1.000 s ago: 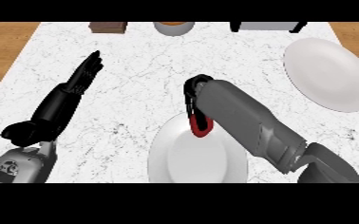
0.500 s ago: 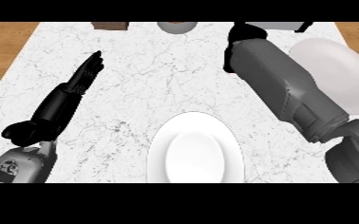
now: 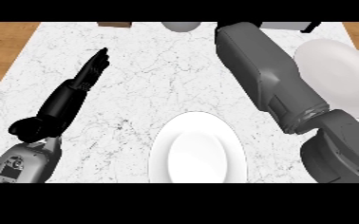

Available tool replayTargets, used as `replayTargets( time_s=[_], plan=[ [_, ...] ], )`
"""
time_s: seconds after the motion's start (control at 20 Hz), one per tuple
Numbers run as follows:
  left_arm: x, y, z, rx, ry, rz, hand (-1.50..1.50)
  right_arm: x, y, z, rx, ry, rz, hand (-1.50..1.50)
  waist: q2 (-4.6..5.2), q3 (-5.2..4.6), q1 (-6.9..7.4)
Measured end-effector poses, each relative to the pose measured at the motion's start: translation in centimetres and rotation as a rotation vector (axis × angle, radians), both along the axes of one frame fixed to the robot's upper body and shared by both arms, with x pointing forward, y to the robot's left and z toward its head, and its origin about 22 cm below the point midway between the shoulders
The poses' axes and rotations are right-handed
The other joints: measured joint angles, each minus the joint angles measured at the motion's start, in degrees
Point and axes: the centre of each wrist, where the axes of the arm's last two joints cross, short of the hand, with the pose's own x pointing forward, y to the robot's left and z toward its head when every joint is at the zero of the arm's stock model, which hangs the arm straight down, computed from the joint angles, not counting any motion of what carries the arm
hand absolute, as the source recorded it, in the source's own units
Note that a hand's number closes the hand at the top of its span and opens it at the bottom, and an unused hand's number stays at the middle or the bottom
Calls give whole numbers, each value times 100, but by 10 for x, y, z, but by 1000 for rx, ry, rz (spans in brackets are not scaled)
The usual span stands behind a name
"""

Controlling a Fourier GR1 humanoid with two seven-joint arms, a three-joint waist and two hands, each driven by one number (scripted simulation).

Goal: Pick the tomato from the plate and place it in the plate

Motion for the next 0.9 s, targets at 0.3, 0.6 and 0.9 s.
replayTargets(
  time_s=[0.3, 0.6, 0.9],
  plan=[
    [3, 1, -1, 0, -2, 15, 0, 7, -13, 13, -99, -114, -70, 150, -3, 0, -76],
    [0, 5, -1, 0, 1, 21, 0, 12, -43, 10, -138, -172, -127, 150, -7, 5, -113],
    [-1, 13, -3, 1, -1, 32, 0, 15, -92, -1, -126, -234, -180, 150, -12, 10, -172]
  ],
)
